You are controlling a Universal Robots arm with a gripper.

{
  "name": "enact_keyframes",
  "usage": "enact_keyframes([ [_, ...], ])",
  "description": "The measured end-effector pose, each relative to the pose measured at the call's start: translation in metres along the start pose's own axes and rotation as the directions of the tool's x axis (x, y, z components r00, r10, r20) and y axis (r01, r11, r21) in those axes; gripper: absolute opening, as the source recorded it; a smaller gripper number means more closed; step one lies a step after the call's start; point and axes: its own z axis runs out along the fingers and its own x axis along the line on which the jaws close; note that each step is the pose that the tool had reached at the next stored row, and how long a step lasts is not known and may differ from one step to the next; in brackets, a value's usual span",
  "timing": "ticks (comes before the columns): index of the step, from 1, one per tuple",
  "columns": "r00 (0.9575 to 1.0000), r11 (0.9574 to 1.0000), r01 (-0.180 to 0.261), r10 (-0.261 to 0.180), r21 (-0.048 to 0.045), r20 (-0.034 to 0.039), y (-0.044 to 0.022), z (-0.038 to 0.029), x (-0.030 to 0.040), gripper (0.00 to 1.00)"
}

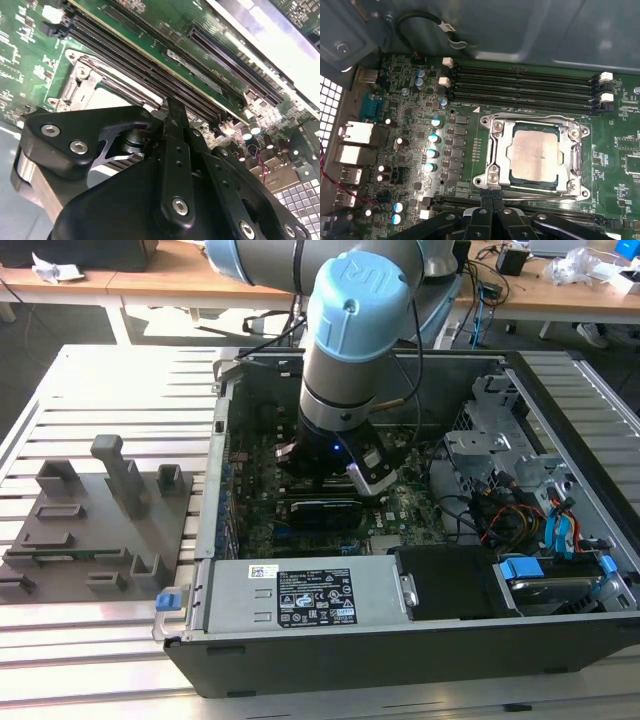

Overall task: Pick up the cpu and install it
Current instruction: 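Install the second cpu locking lever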

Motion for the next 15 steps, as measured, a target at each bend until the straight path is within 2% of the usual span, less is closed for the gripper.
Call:
enact_keyframes([
  [8, 1.0000, 1.0000, 0.000, 0.000, 0.0000, -0.0001, -0.0002, 0.0048, 0.0083, 0.11],
  [15, 1.0000, 1.0000, 0.008, -0.008, -0.0029, -0.0016, 0.0009, 0.0073, 0.0101, 0.11],
])
